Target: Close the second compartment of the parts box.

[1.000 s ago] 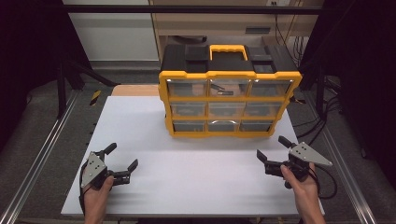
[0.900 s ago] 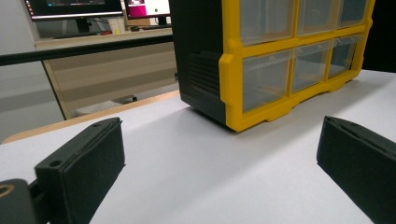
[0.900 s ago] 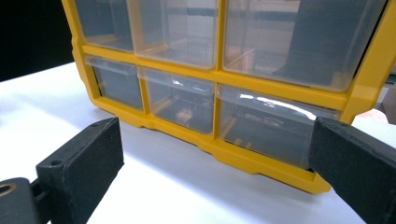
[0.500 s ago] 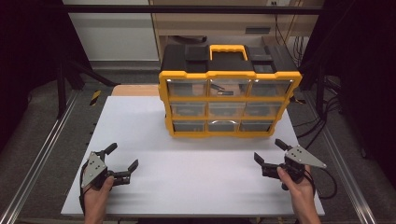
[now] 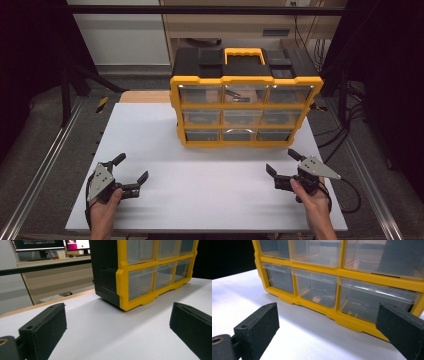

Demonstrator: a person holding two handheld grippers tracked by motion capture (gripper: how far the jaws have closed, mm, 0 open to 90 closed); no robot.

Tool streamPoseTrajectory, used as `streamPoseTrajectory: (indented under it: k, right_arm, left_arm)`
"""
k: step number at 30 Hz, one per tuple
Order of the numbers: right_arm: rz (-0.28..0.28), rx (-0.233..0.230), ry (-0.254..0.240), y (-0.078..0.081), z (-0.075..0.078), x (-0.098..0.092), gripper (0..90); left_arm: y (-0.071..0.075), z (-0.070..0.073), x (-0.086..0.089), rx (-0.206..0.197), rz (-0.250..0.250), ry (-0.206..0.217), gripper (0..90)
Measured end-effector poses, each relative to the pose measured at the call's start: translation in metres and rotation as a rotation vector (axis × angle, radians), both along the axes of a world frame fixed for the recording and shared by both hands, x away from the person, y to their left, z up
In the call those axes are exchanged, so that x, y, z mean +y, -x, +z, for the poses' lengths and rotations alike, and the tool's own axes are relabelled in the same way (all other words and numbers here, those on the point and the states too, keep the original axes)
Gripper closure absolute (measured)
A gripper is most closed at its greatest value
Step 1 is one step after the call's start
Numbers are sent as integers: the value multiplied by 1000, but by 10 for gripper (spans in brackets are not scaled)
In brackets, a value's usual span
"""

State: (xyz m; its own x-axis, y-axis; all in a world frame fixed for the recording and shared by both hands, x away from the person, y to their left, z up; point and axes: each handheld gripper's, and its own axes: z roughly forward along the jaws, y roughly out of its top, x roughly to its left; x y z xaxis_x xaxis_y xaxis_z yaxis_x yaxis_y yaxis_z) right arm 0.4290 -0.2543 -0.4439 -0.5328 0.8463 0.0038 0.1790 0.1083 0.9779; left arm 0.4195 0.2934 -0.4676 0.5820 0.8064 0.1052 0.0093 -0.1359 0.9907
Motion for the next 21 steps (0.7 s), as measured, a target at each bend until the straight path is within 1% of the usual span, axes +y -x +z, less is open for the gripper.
streamPoseTrajectory:
  k: [3,6,10,14,16,17,20,21]
  right_arm:
    - [11,8,-5,0,-1,3,52]
    - [15,-2,4,-2,-2,5,53]
    - [22,-5,-5,-3,-3,7,54]
    - [36,2,-13,-4,-2,9,56]
    - [40,-11,-5,-6,-2,10,57]
    - [42,-7,-8,-6,-2,10,57]
    - [57,-19,-9,-7,-3,12,57]
    - [58,-13,-8,-7,-3,12,57]
  left_arm:
    - [0,0,0,0,0,2,6]
    - [-1,-1,0,2,1,8,6]
    - [-1,-1,1,1,4,17,6]
    - [-1,-1,2,0,7,16,6]
    - [0,-1,2,0,5,15,6]
    - [0,-1,2,-1,4,13,6]
    - [0,-1,1,-1,-1,7,6]
    - [0,-1,1,-1,-2,7,6]
